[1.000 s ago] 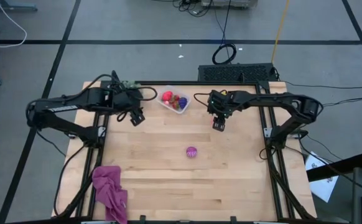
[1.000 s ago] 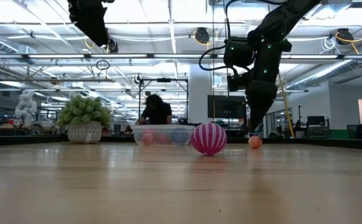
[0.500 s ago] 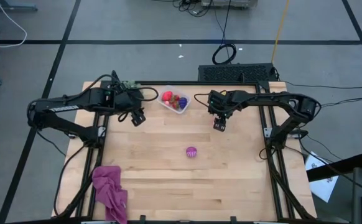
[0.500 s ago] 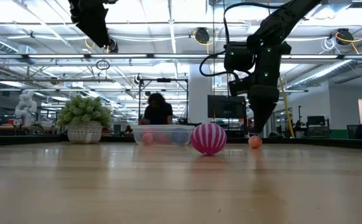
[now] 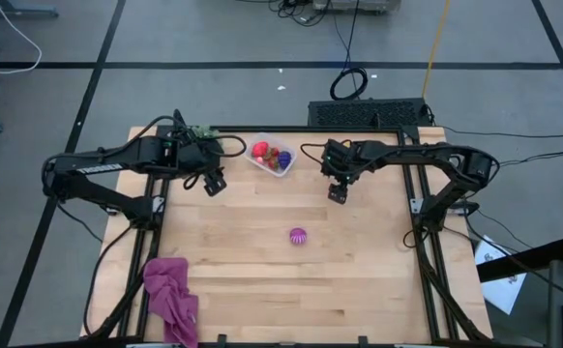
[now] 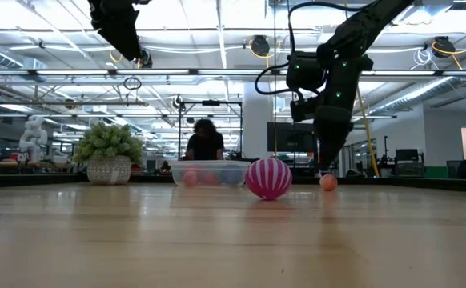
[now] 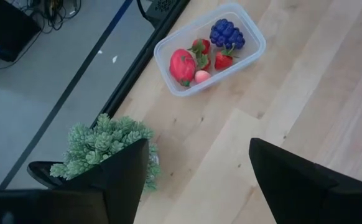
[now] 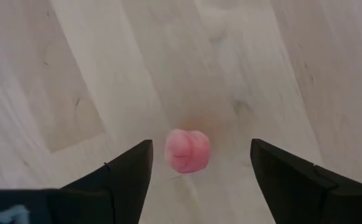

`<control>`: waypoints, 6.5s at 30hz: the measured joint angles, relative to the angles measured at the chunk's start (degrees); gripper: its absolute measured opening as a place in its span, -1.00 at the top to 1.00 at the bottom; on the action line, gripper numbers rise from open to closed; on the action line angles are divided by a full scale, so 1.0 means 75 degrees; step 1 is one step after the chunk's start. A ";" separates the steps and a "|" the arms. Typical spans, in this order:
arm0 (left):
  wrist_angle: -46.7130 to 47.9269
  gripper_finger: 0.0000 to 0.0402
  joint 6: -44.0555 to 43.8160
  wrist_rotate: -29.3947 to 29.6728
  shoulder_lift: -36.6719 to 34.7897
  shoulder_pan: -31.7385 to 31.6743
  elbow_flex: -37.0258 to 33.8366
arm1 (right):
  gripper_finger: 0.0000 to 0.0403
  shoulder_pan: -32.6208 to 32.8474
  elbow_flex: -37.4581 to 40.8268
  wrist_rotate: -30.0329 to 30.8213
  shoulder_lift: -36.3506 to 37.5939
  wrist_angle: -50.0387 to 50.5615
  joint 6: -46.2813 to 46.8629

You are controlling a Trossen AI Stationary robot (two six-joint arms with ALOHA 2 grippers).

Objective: Pick and placing Produce into tupperware
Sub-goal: Put the pink peach into the transparent bin

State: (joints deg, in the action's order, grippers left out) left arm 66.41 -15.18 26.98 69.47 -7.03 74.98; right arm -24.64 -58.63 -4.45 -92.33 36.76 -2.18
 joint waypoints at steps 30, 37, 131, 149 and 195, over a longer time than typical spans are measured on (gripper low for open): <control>0.0001 -0.38 -0.0003 -0.0012 0.0000 -0.0003 0.0000 | -0.30 0.0000 -0.0023 -0.0015 -0.1227 -0.0175 -0.0011; 0.0003 -0.38 -0.0006 -0.0012 0.0000 0.0003 0.0003 | -0.12 -0.0006 -0.0015 -0.0013 -0.1242 -0.0170 -0.0005; 0.0011 -0.36 0.0137 -0.0210 0.0000 -0.0003 0.0006 | 0.53 0.0137 -0.0096 -0.0033 -0.0995 0.0545 0.0089; 0.0027 -0.36 0.0549 0.0016 0.0002 -0.0008 0.0006 | 0.53 0.0255 -0.1555 -0.0257 -0.0639 -0.0127 0.0033; -0.0017 -0.36 0.1967 0.1212 -0.0405 -0.0871 0.0052 | 0.51 -0.0366 -0.7586 -0.0443 -0.4681 0.1467 -0.1475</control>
State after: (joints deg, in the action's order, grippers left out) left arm 66.28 -0.43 36.07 66.43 -13.56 75.37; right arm -27.39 -115.52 -7.77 -127.45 47.76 -13.24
